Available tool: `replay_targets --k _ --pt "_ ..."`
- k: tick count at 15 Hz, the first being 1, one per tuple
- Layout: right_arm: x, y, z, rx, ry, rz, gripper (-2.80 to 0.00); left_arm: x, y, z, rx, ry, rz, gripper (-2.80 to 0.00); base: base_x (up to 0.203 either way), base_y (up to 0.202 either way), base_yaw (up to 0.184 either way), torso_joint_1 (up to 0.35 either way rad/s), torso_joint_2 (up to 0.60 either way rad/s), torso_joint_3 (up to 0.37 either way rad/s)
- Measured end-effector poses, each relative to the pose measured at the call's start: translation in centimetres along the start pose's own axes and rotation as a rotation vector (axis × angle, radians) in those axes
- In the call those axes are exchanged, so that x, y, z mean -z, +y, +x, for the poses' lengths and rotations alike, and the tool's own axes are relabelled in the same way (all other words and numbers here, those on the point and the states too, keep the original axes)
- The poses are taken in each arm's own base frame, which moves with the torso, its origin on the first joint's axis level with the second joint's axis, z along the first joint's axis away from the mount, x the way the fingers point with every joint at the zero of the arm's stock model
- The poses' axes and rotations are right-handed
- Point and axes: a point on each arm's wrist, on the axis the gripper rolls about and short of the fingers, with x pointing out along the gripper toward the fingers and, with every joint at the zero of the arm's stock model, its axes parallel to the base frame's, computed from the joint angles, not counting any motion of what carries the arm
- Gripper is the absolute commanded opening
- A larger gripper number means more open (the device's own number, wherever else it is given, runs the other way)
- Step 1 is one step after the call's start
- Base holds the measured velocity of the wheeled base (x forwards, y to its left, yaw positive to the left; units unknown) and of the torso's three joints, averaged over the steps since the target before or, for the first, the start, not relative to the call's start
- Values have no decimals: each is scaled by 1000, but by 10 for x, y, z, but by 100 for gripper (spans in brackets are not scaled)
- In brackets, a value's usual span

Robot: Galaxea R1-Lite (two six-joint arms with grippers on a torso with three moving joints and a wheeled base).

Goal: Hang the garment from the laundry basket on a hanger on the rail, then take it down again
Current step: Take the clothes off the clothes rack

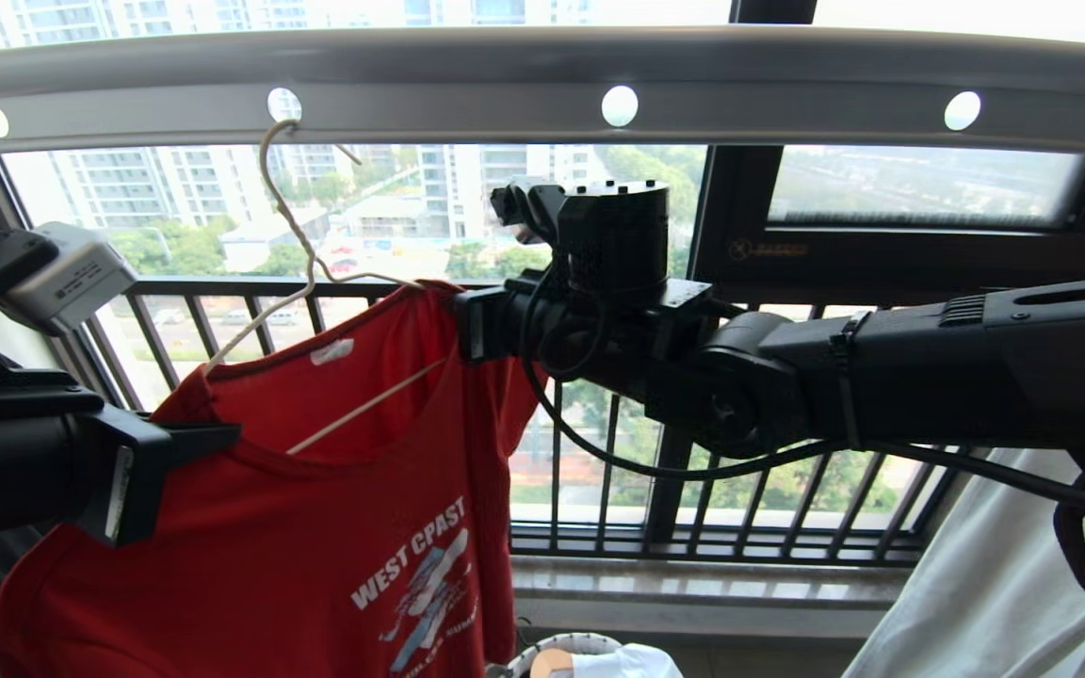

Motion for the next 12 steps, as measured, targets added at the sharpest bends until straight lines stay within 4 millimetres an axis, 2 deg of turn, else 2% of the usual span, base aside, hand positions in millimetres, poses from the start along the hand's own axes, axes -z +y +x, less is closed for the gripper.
replay_targets --k 5,12 --pt "1 -12 -1 39 7 -12 -280 0 0 -1 -2 -1 -22 -280 0 0 0 0 0 0" --pt "-4 -10 -10 96 2 -37 -280 0 0 1 1 5 -21 -280 0 0 0 0 0 0"
